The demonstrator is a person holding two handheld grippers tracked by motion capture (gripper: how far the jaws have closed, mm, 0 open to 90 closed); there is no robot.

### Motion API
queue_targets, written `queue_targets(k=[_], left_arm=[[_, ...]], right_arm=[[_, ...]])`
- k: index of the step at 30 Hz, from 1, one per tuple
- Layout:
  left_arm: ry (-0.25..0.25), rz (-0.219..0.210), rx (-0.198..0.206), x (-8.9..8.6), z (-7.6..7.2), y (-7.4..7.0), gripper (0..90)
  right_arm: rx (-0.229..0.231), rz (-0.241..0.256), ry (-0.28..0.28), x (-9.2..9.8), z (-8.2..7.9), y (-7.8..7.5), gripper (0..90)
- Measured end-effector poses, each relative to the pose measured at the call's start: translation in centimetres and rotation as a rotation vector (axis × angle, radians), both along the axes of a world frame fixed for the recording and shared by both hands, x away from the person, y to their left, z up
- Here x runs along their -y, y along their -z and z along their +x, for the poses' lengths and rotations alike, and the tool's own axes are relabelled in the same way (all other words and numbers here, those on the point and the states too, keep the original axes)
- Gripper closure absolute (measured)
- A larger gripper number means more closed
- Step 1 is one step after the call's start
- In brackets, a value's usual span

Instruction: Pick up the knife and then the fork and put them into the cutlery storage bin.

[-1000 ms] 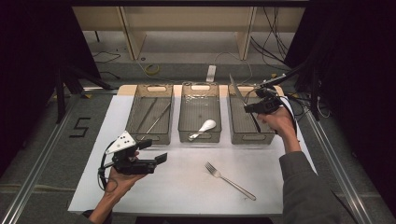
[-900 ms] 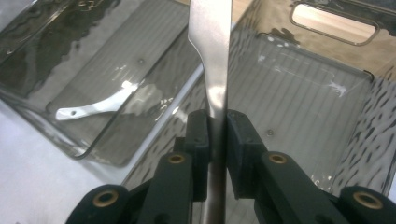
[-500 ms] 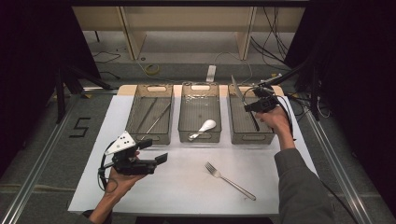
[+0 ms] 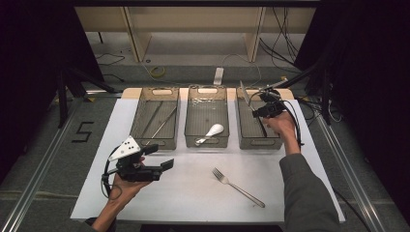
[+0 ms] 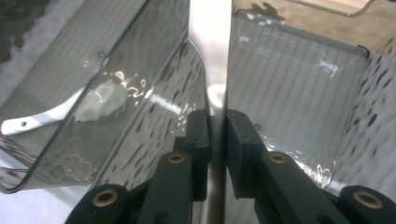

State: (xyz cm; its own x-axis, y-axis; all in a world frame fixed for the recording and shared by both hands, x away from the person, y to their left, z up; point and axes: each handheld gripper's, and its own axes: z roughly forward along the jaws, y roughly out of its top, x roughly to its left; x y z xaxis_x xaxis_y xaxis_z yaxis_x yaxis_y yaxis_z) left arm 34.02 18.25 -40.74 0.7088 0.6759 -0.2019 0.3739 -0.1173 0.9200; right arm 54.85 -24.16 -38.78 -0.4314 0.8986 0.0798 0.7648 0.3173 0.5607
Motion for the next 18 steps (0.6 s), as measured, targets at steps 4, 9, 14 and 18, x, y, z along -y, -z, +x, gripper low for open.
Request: queue_targets(k=[4, 9, 14, 18], left_arm=[[0.000, 0.003, -0.002, 0.0, 0.0, 0.0, 15.3], [0.002, 0.005, 0.001, 0.0, 0.0, 0.0, 15.3], [0.001, 0.003, -0.002, 0.0, 0.0, 0.0, 15.3], [0.000, 0.004, -0.003, 0.0, 0.0, 0.0, 15.3]], right_arm=[[-0.007, -0.017, 0.005, -0.3, 0.1, 0.4, 80.5], [-0.027, -0.022, 0.031, -0.4, 0.1, 1.0, 80.4], [-0.049, -0.039, 0.050, -0.3, 0.4, 1.5, 78.3], [-0.022, 0.005, 0.035, -0.5, 0.3, 0.8, 65.0]])
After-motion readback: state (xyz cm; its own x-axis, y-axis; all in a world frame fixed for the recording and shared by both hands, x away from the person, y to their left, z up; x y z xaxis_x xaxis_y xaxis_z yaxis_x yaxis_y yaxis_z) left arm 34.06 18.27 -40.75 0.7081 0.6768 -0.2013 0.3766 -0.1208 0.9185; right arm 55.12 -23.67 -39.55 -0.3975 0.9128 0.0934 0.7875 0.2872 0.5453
